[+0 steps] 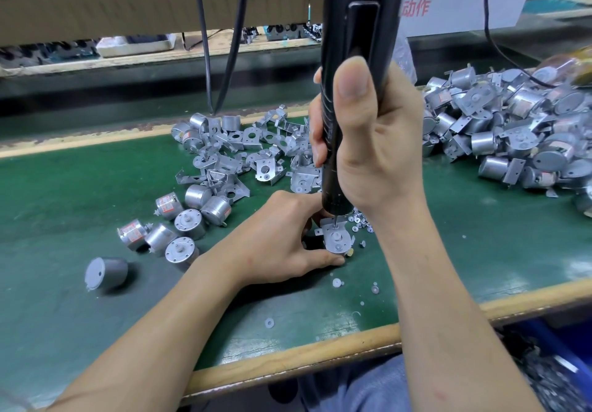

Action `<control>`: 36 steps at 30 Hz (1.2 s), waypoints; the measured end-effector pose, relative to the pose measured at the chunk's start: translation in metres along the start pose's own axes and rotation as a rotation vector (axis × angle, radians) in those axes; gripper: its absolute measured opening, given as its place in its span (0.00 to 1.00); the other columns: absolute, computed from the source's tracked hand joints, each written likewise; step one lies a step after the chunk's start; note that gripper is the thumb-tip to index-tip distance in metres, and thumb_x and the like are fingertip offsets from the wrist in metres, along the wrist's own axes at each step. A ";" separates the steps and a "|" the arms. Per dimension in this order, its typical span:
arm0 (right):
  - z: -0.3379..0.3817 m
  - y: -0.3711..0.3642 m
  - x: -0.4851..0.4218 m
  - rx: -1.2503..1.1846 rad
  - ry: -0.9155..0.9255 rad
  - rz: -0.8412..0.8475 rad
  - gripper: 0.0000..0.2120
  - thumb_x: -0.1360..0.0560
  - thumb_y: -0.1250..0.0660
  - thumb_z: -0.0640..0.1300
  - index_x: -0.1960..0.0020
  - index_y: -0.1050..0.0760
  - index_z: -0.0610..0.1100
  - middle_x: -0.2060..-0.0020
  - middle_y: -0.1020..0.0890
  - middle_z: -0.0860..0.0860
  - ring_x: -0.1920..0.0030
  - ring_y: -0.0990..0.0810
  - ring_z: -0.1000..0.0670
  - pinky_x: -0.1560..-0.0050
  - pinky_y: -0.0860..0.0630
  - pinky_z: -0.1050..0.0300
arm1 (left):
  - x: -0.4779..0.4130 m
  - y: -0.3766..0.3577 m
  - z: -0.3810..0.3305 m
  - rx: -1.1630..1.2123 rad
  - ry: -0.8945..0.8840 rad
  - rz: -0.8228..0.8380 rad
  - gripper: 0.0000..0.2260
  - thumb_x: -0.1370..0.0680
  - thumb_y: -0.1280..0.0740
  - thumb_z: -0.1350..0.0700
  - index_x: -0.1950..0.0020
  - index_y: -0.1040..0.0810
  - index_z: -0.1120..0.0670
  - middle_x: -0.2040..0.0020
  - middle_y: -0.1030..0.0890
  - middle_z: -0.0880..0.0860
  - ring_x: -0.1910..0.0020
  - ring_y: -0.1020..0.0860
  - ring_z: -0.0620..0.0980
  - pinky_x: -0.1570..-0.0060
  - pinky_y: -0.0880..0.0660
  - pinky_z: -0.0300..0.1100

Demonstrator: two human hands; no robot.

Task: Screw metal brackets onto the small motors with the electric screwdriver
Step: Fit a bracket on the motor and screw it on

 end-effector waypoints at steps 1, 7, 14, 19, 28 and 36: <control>-0.001 0.000 0.000 0.006 -0.003 0.005 0.29 0.29 0.36 0.70 0.55 0.30 0.42 0.73 0.29 0.42 0.78 0.29 0.49 0.74 0.33 0.61 | 0.000 0.000 0.000 -0.002 0.000 -0.001 0.21 0.30 0.22 0.46 0.42 0.21 0.55 0.64 0.28 0.37 0.64 0.29 0.34 0.64 0.37 0.28; -0.003 0.003 0.000 0.019 -0.002 -0.014 0.29 0.29 0.36 0.69 0.56 0.30 0.42 0.74 0.27 0.48 0.77 0.28 0.48 0.73 0.32 0.60 | 0.000 -0.001 0.001 -0.009 0.001 -0.012 0.23 0.31 0.22 0.46 0.43 0.21 0.56 0.63 0.30 0.34 0.64 0.30 0.29 0.63 0.38 0.24; -0.002 0.009 0.001 0.031 0.013 -0.080 0.25 0.24 0.35 0.65 0.58 0.31 0.42 0.74 0.27 0.50 0.77 0.28 0.50 0.73 0.30 0.60 | 0.001 -0.003 0.005 -0.034 0.017 -0.007 0.24 0.31 0.23 0.43 0.42 0.22 0.55 0.58 0.25 0.40 0.61 0.27 0.37 0.60 0.34 0.31; -0.001 0.016 0.001 0.144 -0.014 -0.166 0.17 0.22 0.36 0.60 0.57 0.31 0.47 0.73 0.25 0.52 0.76 0.26 0.48 0.73 0.29 0.57 | 0.008 -0.004 0.000 -0.066 0.046 -0.048 0.24 0.31 0.22 0.43 0.43 0.22 0.56 0.52 0.19 0.47 0.59 0.27 0.43 0.58 0.30 0.32; -0.010 0.055 0.062 0.647 -0.272 -0.068 0.11 0.22 0.27 0.52 0.44 0.21 0.48 0.55 0.16 0.58 0.53 0.17 0.57 0.48 0.21 0.59 | 0.026 -0.002 -0.013 -0.097 0.127 -0.199 0.17 0.31 0.23 0.47 0.46 0.20 0.52 0.54 0.19 0.44 0.56 0.23 0.42 0.54 0.28 0.36; -0.010 0.076 0.119 0.363 -0.754 0.154 0.11 0.20 0.30 0.49 0.39 0.20 0.49 0.58 0.13 0.50 0.63 0.18 0.58 0.58 0.23 0.62 | 0.031 0.003 -0.060 -0.056 0.034 -0.370 0.15 0.33 0.23 0.57 0.47 0.18 0.53 0.56 0.21 0.42 0.57 0.28 0.28 0.56 0.36 0.22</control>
Point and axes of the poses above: each hand's wrist, its own x-axis away from the middle knuckle, its own y-axis out of the back of the hand, z = x × y, the point moved 5 cm from there along -x, towards the middle knuckle
